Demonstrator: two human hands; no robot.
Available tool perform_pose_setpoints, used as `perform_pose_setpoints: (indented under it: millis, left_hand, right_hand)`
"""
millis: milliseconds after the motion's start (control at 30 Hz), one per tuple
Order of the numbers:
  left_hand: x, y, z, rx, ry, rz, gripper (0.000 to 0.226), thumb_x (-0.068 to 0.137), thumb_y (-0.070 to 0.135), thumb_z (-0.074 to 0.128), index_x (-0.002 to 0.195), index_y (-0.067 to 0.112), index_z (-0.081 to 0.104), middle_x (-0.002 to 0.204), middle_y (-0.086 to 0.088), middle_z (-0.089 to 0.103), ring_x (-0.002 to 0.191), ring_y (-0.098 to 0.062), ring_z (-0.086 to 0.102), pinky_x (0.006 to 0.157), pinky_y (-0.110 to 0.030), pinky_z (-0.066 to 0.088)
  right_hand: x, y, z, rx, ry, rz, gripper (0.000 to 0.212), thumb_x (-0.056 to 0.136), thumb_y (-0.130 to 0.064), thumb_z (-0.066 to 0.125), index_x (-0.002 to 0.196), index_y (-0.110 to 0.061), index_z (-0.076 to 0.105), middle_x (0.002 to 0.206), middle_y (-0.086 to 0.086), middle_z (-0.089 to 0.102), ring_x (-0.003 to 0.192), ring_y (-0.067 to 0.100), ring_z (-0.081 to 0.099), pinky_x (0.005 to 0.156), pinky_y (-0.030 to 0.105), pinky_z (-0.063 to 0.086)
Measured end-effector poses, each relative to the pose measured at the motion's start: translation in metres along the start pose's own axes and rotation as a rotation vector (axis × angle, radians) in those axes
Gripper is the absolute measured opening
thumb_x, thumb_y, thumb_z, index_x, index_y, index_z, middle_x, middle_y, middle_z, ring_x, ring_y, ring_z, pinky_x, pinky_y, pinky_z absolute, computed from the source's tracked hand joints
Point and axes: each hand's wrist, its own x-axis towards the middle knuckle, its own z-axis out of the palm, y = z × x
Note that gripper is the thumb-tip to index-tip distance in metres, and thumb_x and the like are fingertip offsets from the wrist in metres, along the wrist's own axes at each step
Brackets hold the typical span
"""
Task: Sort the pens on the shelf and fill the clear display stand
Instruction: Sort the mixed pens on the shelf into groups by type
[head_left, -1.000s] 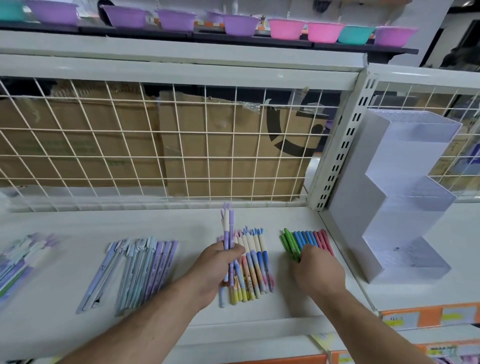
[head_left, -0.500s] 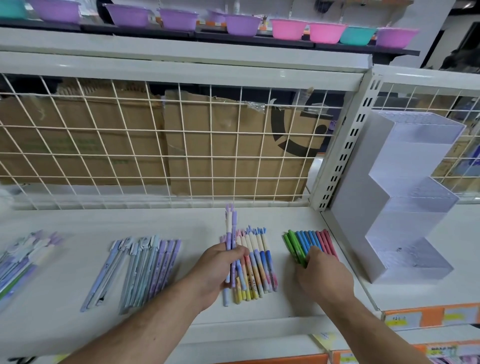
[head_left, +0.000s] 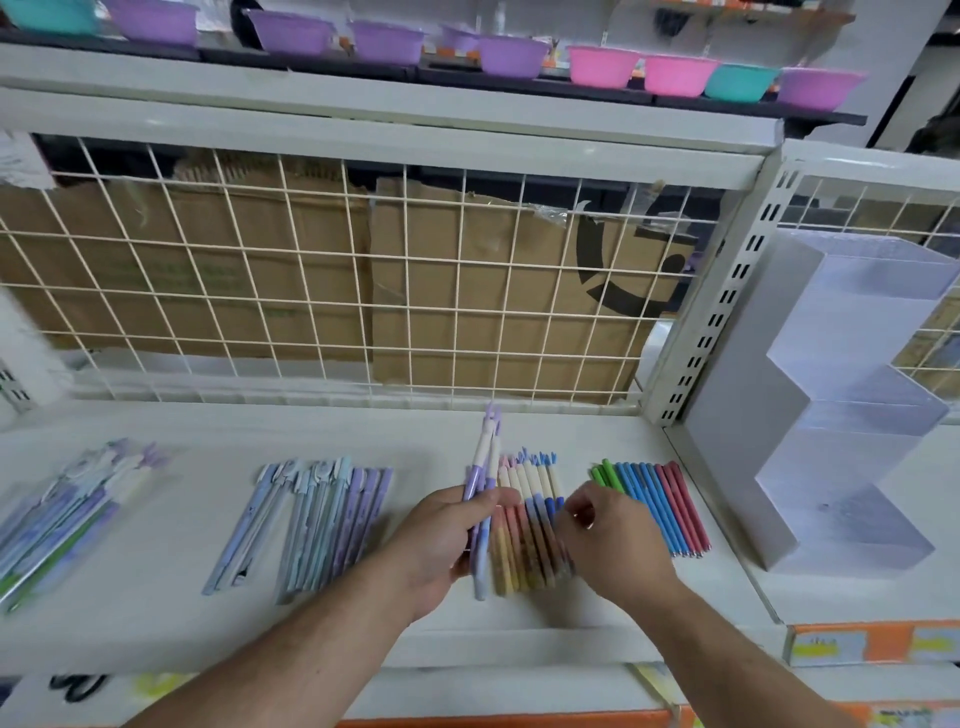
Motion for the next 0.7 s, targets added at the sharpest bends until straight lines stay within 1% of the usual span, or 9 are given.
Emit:
perform_pose_setpoints:
  millis: [33, 100, 167, 233, 300, 367, 433, 567, 700]
  left_hand:
    - [-0.001, 0.000, -0.003, -0.001, 0.006, -0.003, 0.028, 0.104, 0.024, 0.051, 0.103, 0.015, 0.078, 0.067, 0.004, 0.067, 0.058, -0.008, 0.062, 0.058, -0.021, 0.048]
    - [-0.003, 0.001, -0.011, -0.014, 0.018, -0.006, 0.025, 0.103, 0.023, 0.054, 0.104, 0.012, 0.077, 0.067, 0.001, 0.060, 0.060, -0.013, 0.056, 0.055, -0.022, 0.046]
    - [-0.006, 0.002, -0.020, -0.050, 0.026, -0.002, 0.021, 0.102, 0.020, 0.056, 0.105, 0.010, 0.073, 0.066, -0.001, 0.056, 0.059, -0.013, 0.053, 0.049, -0.021, 0.044]
    - [-0.010, 0.004, -0.031, -0.069, 0.028, 0.001, 0.017, 0.101, 0.021, 0.057, 0.100, 0.014, 0.072, 0.066, 0.001, 0.058, 0.057, -0.012, 0.055, 0.046, -0.020, 0.044]
    - [-0.015, 0.005, -0.043, -0.064, 0.009, 0.005, 0.021, 0.100, 0.024, 0.058, 0.092, 0.019, 0.077, 0.070, 0.002, 0.059, 0.060, -0.012, 0.055, 0.049, -0.022, 0.045]
    - [-0.018, 0.006, -0.056, -0.057, -0.015, 0.020, 0.027, 0.100, 0.026, 0.058, 0.087, 0.025, 0.081, 0.072, 0.002, 0.057, 0.063, -0.013, 0.053, 0.051, -0.023, 0.044]
    - [-0.022, 0.008, -0.068, -0.064, -0.040, 0.034, 0.025, 0.101, 0.028, 0.056, 0.096, 0.028, 0.081, 0.070, 0.002, 0.055, 0.063, -0.011, 0.051, 0.051, -0.022, 0.043]
    - [-0.029, 0.010, -0.090, -0.041, -0.082, 0.034, 0.025, 0.102, 0.032, 0.054, 0.112, 0.030, 0.077, 0.066, 0.001, 0.054, 0.057, -0.009, 0.049, 0.046, -0.021, 0.038]
    - [-0.032, 0.007, -0.107, 0.009, -0.064, -0.003, 0.024, 0.102, 0.033, 0.054, 0.113, 0.030, 0.076, 0.075, -0.002, 0.061, 0.063, -0.015, 0.053, 0.051, -0.023, 0.038]
  right_hand:
    - [-0.003, -0.010, 0.001, 0.096, -0.019, -0.030, 0.012, 0.093, -0.029, 0.063, 0.081, -0.027, 0.064, 0.072, -0.009, 0.068, 0.061, 0.008, 0.063, 0.052, 0.026, 0.051]
    - [-0.007, -0.031, 0.004, 0.265, -0.045, -0.050, 0.016, 0.091, -0.027, 0.066, 0.076, -0.027, 0.067, 0.068, -0.007, 0.069, 0.059, 0.008, 0.062, 0.054, 0.024, 0.051]
    - [-0.009, -0.051, 0.007, 0.384, -0.072, -0.023, 0.017, 0.090, -0.028, 0.067, 0.073, -0.023, 0.069, 0.062, -0.007, 0.066, 0.050, 0.005, 0.054, 0.048, 0.024, 0.045]
    - [-0.010, -0.068, 0.012, 0.472, -0.103, 0.037, 0.019, 0.087, -0.034, 0.071, 0.075, -0.020, 0.068, 0.056, -0.010, 0.059, 0.045, 0.002, 0.047, 0.046, 0.021, 0.038]
    - [-0.014, -0.083, 0.017, 0.529, -0.126, 0.076, 0.027, 0.082, -0.042, 0.076, 0.079, -0.016, 0.066, 0.058, -0.010, 0.059, 0.048, 0.003, 0.048, 0.048, 0.019, 0.040]
    - [-0.021, -0.097, 0.023, 0.605, -0.180, 0.107, 0.034, 0.079, -0.044, 0.080, 0.089, -0.016, 0.063, 0.067, -0.004, 0.065, 0.052, 0.008, 0.054, 0.050, 0.025, 0.044]
    - [-0.029, -0.110, 0.029, 0.671, -0.254, 0.118, 0.040, 0.076, -0.040, 0.083, 0.099, -0.020, 0.058, 0.068, -0.001, 0.069, 0.050, 0.010, 0.057, 0.044, 0.028, 0.043]
    - [-0.040, -0.130, 0.045, 0.649, -0.301, 0.086, 0.046, 0.081, -0.031, 0.083, 0.113, -0.030, 0.050, 0.069, -0.002, 0.073, 0.043, 0.004, 0.057, 0.040, 0.017, 0.038]
    - [-0.044, -0.142, 0.060, 0.701, -0.295, 0.119, 0.045, 0.083, -0.016, 0.077, 0.116, -0.031, 0.050, 0.078, 0.006, 0.073, 0.053, 0.013, 0.065, 0.044, 0.024, 0.042]
